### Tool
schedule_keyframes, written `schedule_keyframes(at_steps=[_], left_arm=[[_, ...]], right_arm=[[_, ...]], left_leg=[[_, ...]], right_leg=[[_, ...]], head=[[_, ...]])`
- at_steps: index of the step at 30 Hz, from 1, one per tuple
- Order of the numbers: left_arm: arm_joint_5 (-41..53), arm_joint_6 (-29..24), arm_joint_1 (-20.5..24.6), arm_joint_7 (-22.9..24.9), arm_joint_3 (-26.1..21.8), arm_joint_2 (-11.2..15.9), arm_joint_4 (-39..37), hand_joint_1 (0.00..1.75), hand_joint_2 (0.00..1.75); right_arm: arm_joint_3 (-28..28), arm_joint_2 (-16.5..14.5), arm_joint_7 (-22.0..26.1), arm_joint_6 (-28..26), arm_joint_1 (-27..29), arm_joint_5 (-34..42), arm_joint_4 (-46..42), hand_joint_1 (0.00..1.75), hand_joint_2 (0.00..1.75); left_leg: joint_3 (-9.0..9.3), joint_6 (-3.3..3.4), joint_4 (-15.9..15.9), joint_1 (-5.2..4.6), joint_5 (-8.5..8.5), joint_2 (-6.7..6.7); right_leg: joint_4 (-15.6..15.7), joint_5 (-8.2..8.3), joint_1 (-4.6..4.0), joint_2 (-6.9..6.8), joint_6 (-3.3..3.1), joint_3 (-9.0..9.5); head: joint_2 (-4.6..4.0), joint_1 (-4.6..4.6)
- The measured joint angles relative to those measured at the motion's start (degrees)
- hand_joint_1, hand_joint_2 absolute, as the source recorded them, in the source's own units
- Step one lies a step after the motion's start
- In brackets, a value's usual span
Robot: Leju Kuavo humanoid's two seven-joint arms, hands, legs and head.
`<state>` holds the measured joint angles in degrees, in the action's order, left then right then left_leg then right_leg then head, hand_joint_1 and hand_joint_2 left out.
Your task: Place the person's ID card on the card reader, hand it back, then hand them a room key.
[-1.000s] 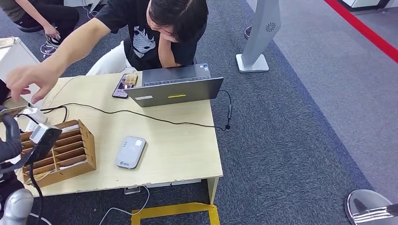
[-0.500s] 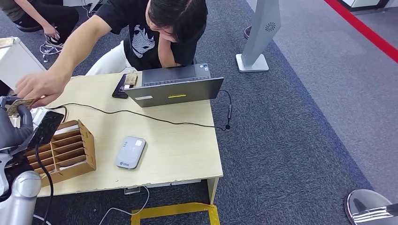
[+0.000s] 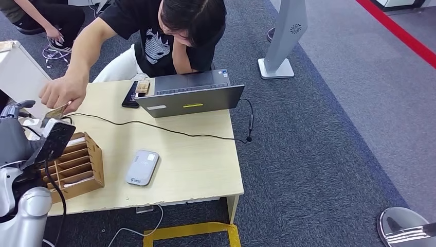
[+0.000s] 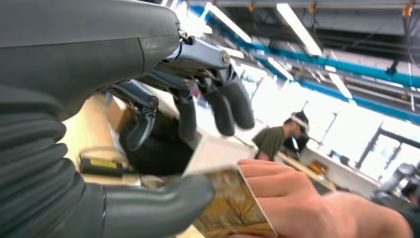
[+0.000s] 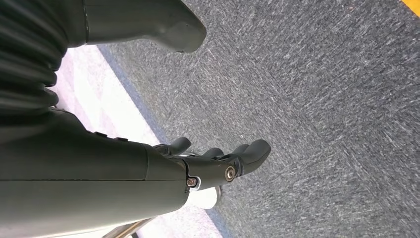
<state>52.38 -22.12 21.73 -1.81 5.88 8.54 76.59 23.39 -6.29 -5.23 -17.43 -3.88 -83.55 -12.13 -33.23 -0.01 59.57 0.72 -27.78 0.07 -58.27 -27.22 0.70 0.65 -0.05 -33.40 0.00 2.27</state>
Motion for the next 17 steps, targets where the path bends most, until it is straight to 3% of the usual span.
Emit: schedule_keyframes(at_steps=[4, 11, 17], left_arm=[[-6.04, 1.92, -2.82, -1.98, 0.81, -0.96, 3.31, 0.00, 1.75], [-6.79, 2.29, -6.43, -2.54, 1.73, -1.58, 8.09, 0.00, 1.75], [-7.26, 1.81, -13.93, -3.76, 2.23, -0.94, 17.01, 0.00, 1.75]], right_arm=[[0.00, 0.02, 0.32, -0.59, 0.35, 0.52, 0.01, 0.00, 1.75], [0.01, 0.03, 0.14, -1.13, 0.82, 0.77, 0.02, 0.00, 1.75], [0.44, 0.15, 0.39, -1.87, 2.02, 1.90, 0.04, 0.00, 1.75]], left_leg=[[-0.01, 0.01, 0.00, -0.01, -0.01, 0.01], [-0.01, 0.02, 0.00, -0.01, -0.01, 0.00], [-0.01, 0.04, -0.01, 0.00, -0.08, 0.02]], right_leg=[[0.01, 0.00, 0.00, 0.00, 0.00, 0.00], [0.01, 0.01, 0.00, -0.02, 0.00, 0.02], [0.01, -0.04, 0.00, 0.00, 0.00, 0.01]], head=[[0.00, 0.00], [0.00, -0.01], [0.00, -0.01]])
